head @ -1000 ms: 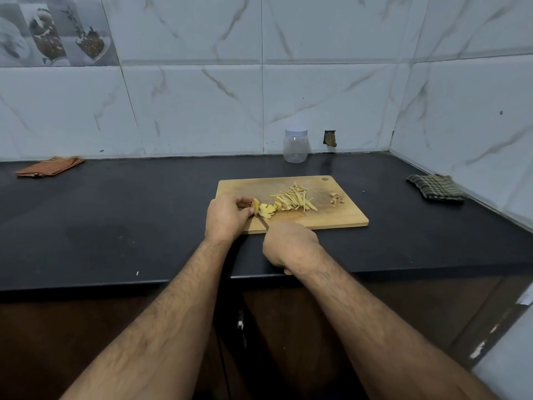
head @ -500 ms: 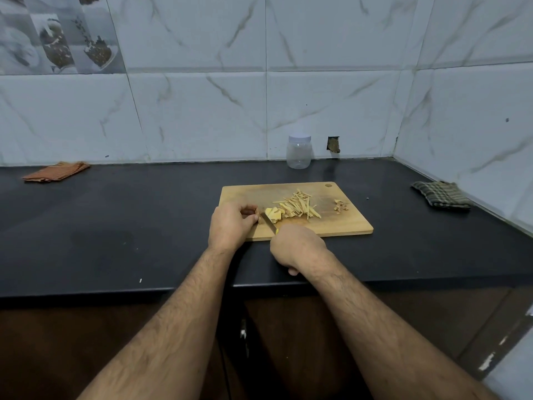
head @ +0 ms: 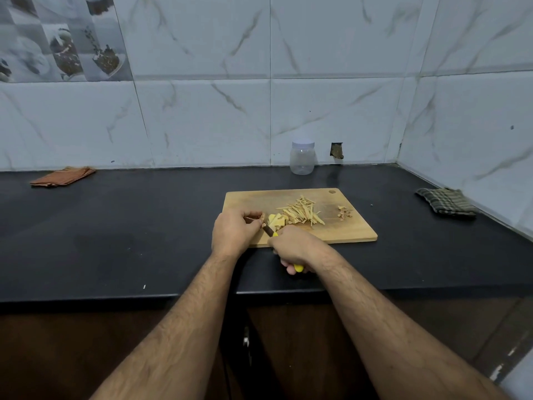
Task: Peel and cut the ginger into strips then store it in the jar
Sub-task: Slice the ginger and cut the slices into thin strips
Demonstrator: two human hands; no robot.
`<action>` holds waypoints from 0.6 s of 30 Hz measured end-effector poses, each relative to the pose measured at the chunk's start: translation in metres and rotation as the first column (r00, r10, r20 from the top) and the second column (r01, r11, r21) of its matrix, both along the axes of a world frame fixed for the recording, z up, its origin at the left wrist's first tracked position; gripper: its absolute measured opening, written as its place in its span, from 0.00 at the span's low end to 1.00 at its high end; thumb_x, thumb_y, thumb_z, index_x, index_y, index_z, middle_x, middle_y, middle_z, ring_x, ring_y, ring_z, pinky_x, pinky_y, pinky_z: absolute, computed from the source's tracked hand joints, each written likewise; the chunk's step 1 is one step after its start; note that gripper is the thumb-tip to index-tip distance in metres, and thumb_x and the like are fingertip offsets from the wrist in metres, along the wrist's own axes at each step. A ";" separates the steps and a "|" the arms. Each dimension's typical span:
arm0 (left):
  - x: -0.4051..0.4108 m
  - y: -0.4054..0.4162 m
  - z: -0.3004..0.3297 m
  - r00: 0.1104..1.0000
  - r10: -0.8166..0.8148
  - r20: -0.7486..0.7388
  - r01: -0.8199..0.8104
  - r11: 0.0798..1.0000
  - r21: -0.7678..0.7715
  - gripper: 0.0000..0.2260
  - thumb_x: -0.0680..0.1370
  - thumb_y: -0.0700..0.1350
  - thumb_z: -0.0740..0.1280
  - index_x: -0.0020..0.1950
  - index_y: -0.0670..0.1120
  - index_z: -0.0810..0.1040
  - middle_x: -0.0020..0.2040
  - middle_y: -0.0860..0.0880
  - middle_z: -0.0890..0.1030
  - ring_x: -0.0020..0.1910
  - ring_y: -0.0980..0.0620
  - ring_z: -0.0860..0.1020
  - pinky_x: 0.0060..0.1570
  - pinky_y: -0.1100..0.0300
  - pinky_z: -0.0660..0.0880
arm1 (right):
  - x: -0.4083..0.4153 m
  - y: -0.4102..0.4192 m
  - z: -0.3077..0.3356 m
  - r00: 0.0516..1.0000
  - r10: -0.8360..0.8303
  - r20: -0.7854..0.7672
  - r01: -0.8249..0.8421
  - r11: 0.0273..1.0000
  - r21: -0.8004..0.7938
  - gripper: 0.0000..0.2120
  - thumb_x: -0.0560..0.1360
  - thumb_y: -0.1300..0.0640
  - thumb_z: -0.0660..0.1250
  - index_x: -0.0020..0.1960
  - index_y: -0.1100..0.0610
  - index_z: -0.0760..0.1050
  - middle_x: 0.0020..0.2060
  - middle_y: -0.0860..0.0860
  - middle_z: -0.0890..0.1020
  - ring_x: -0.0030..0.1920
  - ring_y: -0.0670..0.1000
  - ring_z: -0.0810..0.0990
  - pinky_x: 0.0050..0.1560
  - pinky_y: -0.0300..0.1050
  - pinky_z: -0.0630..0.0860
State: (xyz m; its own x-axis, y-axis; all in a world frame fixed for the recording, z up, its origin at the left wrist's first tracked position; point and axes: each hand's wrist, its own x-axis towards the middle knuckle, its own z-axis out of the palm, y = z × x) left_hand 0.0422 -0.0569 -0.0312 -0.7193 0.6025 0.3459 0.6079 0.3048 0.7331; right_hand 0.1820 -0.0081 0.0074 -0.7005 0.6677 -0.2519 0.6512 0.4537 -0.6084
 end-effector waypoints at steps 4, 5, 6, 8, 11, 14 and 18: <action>0.002 0.001 -0.001 0.999 -0.007 -0.042 0.004 0.997 -0.077 0.06 0.75 0.48 0.72 0.49 0.57 0.86 0.46 0.57 0.85 0.48 0.55 0.80 0.47 0.60 0.75 | 0.004 0.005 0.000 0.998 -0.052 0.024 0.051 0.997 0.054 0.12 0.78 0.60 0.55 0.43 0.63 0.75 0.22 0.53 0.77 0.17 0.48 0.72 0.22 0.34 0.65; 0.003 0.000 0.000 0.999 -0.009 -0.052 0.004 0.996 -0.085 0.05 0.75 0.49 0.72 0.49 0.56 0.86 0.45 0.57 0.84 0.48 0.55 0.80 0.46 0.61 0.75 | 0.004 0.005 0.000 0.998 -0.060 0.032 0.058 0.996 0.066 0.12 0.79 0.60 0.56 0.44 0.63 0.75 0.21 0.52 0.76 0.16 0.47 0.71 0.22 0.35 0.65; 0.003 0.000 0.000 0.998 -0.008 -0.057 0.003 0.996 -0.088 0.05 0.75 0.49 0.72 0.50 0.56 0.86 0.45 0.57 0.84 0.48 0.55 0.80 0.46 0.61 0.75 | 0.005 0.006 0.000 0.997 -0.066 0.034 0.064 0.996 0.069 0.12 0.79 0.60 0.56 0.46 0.64 0.76 0.21 0.52 0.77 0.17 0.47 0.72 0.23 0.36 0.66; 0.002 -0.001 0.000 0.998 -0.009 -0.057 0.004 0.996 -0.091 0.07 0.75 0.49 0.72 0.52 0.55 0.85 0.45 0.58 0.83 0.49 0.56 0.80 0.48 0.60 0.76 | 0.004 0.008 -0.001 0.997 -0.072 0.033 0.070 0.996 0.062 0.13 0.79 0.60 0.56 0.52 0.65 0.76 0.25 0.53 0.79 0.18 0.47 0.73 0.22 0.35 0.67; -0.001 0.000 -0.002 1.000 -0.010 -0.024 0.008 0.997 -0.078 0.11 0.74 0.50 0.73 0.57 0.55 0.83 0.45 0.59 0.83 0.48 0.59 0.80 0.55 0.56 0.76 | 0.003 0.010 -0.001 0.997 -0.063 0.044 0.061 0.997 0.048 0.14 0.80 0.60 0.56 0.57 0.66 0.75 0.28 0.53 0.80 0.19 0.47 0.74 0.20 0.33 0.67; -0.003 0.000 -0.003 1.000 0.001 -0.030 -0.004 0.997 -0.074 0.12 0.74 0.51 0.73 0.58 0.56 0.82 0.44 0.61 0.83 0.49 0.60 0.79 0.63 0.50 0.72 | 0.004 0.010 0.000 0.998 -0.052 0.032 0.051 0.998 0.038 0.12 0.80 0.59 0.56 0.53 0.64 0.75 0.30 0.54 0.80 0.19 0.47 0.74 0.20 0.33 0.66; -0.004 0.001 -0.003 0.999 0.007 -0.043 -0.011 0.997 -0.078 0.12 0.75 0.51 0.72 0.59 0.56 0.82 0.48 0.59 0.84 0.53 0.57 0.79 0.65 0.49 0.70 | 0.004 0.008 0.000 0.999 -0.047 0.019 0.047 0.998 0.037 0.11 0.79 0.59 0.56 0.50 0.63 0.75 0.30 0.53 0.80 0.19 0.47 0.74 0.21 0.33 0.66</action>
